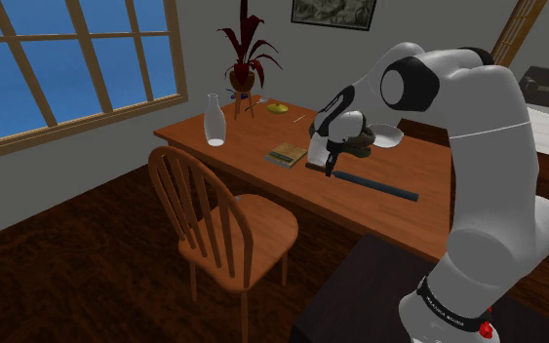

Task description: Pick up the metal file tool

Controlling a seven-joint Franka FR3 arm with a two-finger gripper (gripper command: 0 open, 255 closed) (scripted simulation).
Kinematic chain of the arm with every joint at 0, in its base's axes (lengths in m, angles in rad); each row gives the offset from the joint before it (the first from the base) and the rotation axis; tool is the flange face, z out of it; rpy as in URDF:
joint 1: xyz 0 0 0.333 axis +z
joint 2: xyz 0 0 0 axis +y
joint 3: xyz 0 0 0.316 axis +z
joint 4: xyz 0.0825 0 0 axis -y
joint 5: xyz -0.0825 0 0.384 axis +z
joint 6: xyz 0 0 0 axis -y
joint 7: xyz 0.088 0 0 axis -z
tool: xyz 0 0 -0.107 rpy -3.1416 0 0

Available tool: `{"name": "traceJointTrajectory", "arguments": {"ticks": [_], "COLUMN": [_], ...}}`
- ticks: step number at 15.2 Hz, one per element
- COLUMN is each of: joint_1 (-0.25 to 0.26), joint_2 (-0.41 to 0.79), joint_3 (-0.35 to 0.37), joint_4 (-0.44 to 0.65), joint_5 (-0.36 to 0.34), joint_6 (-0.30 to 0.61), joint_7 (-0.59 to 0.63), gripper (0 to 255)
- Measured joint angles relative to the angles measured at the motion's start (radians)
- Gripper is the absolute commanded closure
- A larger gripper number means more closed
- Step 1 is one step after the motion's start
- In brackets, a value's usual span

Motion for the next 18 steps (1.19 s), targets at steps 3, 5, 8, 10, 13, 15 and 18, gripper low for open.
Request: {"name": "traceJointTrajectory", "arguments": {"ticks": [3, 5, 8, 10, 13, 15, 18], "joint_1": [0.0, 0.0, 0.0, 0.002, 0.009, 0.012, 0.02], "joint_2": [0.001, 0.001, 0.0, -0.011, -0.037, -0.056, -0.086], "joint_3": [0.0, 0.0, 0.0, -0.003, -0.011, -0.017, -0.025], "joint_4": [0.001, 0.001, 0.0, -0.002, -0.005, -0.005, -0.006], "joint_5": [0.0, 0.0, 0.0, -0.004, -0.014, -0.022, -0.034], "joint_6": [0.0, 0.0, 0.001, -0.01, -0.033, -0.052, -0.08], "joint_7": [0.0, 0.0, 0.0, 0.002, 0.009, 0.012, 0.022], "gripper": [255, 255, 255, 255, 255, 255, 255]}}
